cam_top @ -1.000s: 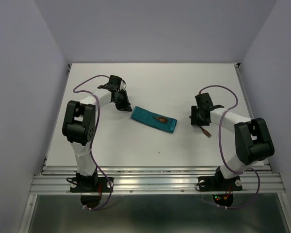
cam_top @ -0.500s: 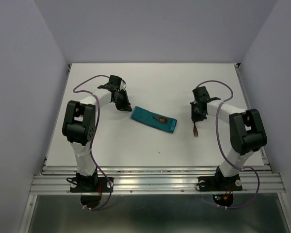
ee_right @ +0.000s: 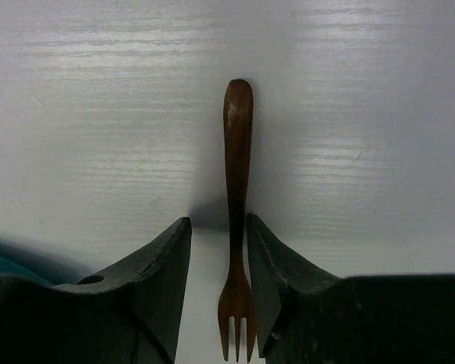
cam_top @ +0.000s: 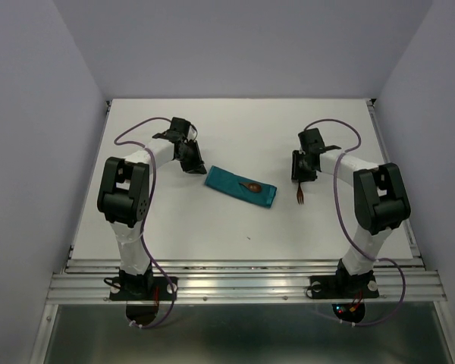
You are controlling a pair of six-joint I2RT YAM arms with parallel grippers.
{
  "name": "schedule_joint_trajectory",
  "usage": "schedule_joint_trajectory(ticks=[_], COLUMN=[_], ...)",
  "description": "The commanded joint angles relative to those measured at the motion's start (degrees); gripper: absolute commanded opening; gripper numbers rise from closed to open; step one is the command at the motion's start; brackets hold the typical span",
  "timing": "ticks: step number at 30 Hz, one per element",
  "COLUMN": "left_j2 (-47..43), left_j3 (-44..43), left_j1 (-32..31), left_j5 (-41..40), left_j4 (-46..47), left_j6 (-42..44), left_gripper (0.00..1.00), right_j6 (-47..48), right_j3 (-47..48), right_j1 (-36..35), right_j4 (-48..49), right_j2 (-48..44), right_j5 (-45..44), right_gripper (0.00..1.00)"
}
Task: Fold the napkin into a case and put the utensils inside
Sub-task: Move the fork to the center of the board, then pick up the fork from the center of the board, then stuff the fork into the folded napkin.
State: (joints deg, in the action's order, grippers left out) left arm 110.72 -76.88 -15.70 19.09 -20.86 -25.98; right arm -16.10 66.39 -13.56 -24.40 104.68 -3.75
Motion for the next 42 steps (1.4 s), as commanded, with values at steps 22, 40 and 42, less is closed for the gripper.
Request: schedule_joint_trajectory(ticks=[22,40,42], left_j2=[0.29,1.78,1.61], left_j3=[-3.71,-2.48,-2.22], left_j1=[-0.29,-0.38,-0.38], left_j5=[0.6,0.77,0.86], left_j4=[-1.11,-0.23,0.03], left_j6=[0.84,0.58,0.49], left_gripper=[0.18,0.18,0.18], right_j6=[18.96,40.08,40.79], right_j3=[-1.79,0.23,0.14], right_j1=[-10.05,-27.12,-27.65], right_j4=[0.06,-7.68,-7.24], right_j2=[-17.14,-10.2,-9.76], right_j5=[-1.45,3.13,3.22], right_gripper=[0.01,0.01,0.01])
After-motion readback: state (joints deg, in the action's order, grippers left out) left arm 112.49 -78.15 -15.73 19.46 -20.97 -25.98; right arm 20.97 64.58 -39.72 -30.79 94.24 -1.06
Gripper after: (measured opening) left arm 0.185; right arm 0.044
